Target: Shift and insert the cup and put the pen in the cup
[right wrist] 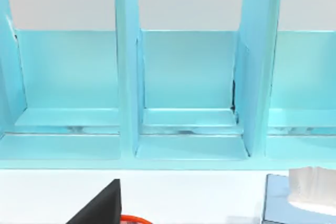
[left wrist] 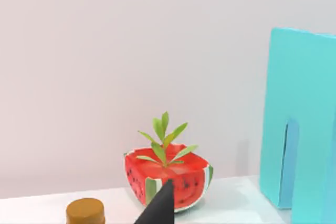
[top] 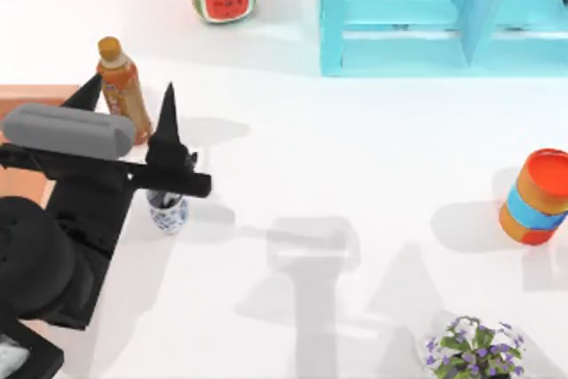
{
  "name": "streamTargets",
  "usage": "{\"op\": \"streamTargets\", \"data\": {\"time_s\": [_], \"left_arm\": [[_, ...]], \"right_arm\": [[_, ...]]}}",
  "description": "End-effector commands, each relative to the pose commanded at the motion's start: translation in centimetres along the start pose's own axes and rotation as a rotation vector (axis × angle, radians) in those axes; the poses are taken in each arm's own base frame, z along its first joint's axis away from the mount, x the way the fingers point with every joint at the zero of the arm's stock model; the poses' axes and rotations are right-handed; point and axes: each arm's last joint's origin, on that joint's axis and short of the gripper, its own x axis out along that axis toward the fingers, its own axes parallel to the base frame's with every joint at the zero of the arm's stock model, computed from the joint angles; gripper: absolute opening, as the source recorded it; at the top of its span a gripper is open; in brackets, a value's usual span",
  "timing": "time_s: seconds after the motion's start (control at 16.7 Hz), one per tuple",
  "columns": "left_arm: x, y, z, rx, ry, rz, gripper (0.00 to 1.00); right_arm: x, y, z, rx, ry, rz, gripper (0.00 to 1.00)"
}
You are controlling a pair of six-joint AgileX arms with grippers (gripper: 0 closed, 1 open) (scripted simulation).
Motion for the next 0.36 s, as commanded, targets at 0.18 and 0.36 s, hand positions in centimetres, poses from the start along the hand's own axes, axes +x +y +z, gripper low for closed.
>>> {"op": "streamTargets", "data": {"time_s": [0.18, 0.36], "left_arm": [[0.0, 0.0, 0.0, 0.0, 0.0, 0.0, 1.0], [0.0, 0.0, 0.0, 0.0, 0.0, 0.0, 1.0]], "right_arm": [[0.0, 0.0, 0.0, 0.0, 0.0, 0.0, 1.0], [0.0, 0.0, 0.0, 0.0, 0.0, 0.0, 1.0]]}}
